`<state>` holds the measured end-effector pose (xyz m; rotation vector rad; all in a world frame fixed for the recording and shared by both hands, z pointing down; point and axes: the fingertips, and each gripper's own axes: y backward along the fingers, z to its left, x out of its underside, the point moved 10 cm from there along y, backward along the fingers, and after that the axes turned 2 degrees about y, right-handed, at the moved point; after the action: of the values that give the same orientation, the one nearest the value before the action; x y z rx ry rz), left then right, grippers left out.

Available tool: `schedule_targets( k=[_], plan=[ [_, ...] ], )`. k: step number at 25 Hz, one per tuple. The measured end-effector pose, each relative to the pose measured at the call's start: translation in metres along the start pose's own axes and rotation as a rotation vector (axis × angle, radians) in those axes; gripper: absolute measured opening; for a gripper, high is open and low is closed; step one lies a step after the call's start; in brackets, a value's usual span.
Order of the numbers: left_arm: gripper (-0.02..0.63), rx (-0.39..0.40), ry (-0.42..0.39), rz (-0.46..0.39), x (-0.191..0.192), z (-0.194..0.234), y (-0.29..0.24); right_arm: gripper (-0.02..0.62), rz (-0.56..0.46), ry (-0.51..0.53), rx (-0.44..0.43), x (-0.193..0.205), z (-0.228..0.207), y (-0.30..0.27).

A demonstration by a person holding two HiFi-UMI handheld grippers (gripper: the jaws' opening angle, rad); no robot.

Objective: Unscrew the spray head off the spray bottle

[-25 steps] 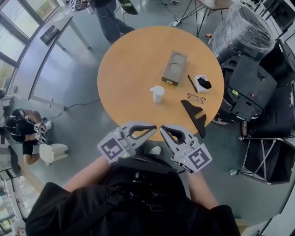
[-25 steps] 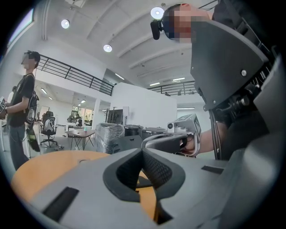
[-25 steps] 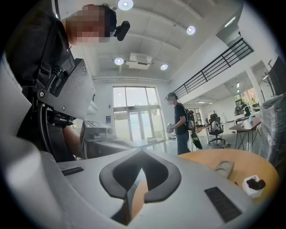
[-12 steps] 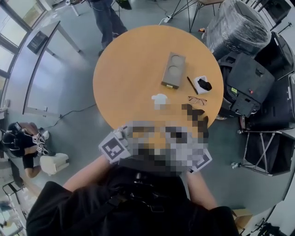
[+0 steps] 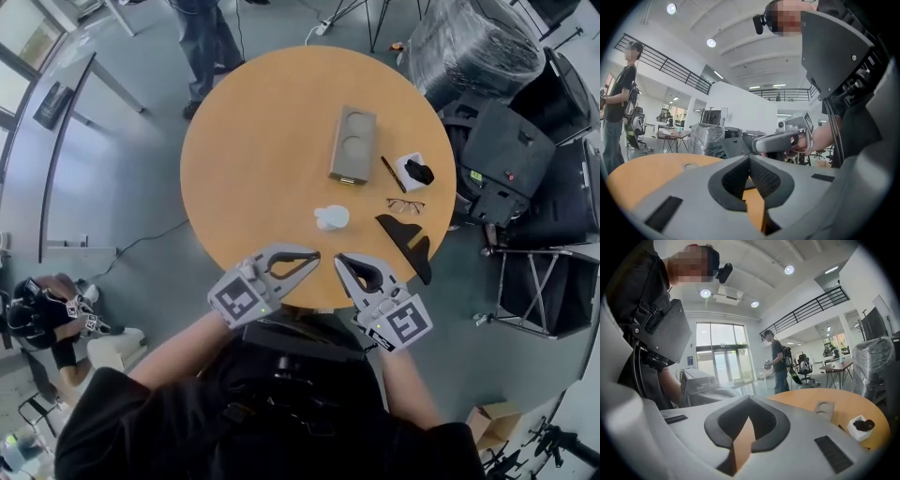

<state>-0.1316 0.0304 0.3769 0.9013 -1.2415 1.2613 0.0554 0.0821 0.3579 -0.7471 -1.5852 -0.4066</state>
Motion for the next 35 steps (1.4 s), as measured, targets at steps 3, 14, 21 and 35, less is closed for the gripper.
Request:
schedule_targets(
  k=[3,14,21,35],
  plan=[
    [0.005,0.024,0.001,0.003,0.008,0.019,-0.001,0.002,0.009,-0.007,0.033,0.006,-0.007,-0.015],
    [0.006,-0.015,0.018,0.002,0.088,0.082,-0.032,0.002,0.036,-0.041,0.101,0.072,-0.053,-0.047],
    [0.009,-0.132,0.006,0.038,0.168,0.111,-0.059,0.002,0.098,-0.077,0.101,0.146,-0.089,-0.056],
    [0.189,-0.266,-0.031,0.080,0.318,0.133,-0.121,0.002,0.111,-0.123,0.045,0.274,-0.141,-0.067]
  ],
)
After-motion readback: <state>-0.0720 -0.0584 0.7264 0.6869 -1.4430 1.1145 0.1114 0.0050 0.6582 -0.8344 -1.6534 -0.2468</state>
